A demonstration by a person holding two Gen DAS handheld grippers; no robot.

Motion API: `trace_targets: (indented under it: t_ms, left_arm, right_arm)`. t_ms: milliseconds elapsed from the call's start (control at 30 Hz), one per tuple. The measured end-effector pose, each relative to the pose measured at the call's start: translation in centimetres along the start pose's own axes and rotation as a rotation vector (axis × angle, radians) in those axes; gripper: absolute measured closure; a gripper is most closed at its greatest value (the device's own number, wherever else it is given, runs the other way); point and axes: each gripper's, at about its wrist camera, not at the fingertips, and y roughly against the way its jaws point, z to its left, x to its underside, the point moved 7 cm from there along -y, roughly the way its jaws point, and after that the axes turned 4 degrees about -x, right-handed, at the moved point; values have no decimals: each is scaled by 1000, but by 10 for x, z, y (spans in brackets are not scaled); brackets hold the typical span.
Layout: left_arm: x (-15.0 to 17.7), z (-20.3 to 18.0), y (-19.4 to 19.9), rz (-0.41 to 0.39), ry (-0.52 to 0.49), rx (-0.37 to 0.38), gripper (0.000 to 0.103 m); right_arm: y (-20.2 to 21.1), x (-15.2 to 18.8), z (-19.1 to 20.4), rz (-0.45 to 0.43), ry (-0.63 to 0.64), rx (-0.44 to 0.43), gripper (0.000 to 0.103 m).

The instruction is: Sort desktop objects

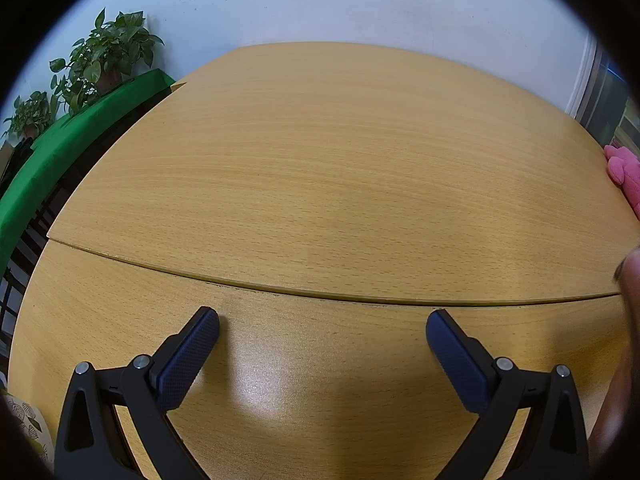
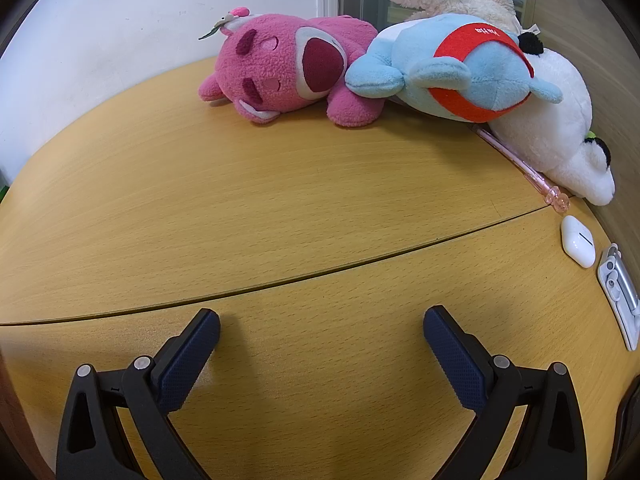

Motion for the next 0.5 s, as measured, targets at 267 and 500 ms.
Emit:
trace_targets:
  t_ms: [267, 500]
  left_arm:
    - [0, 0, 0, 0, 0, 0, 0]
    - [0, 0, -1, 0, 1, 0, 0]
  right_arm:
    - [0, -1, 0, 0, 0, 0, 0]
    - [1, 0, 2, 0, 0, 1, 0]
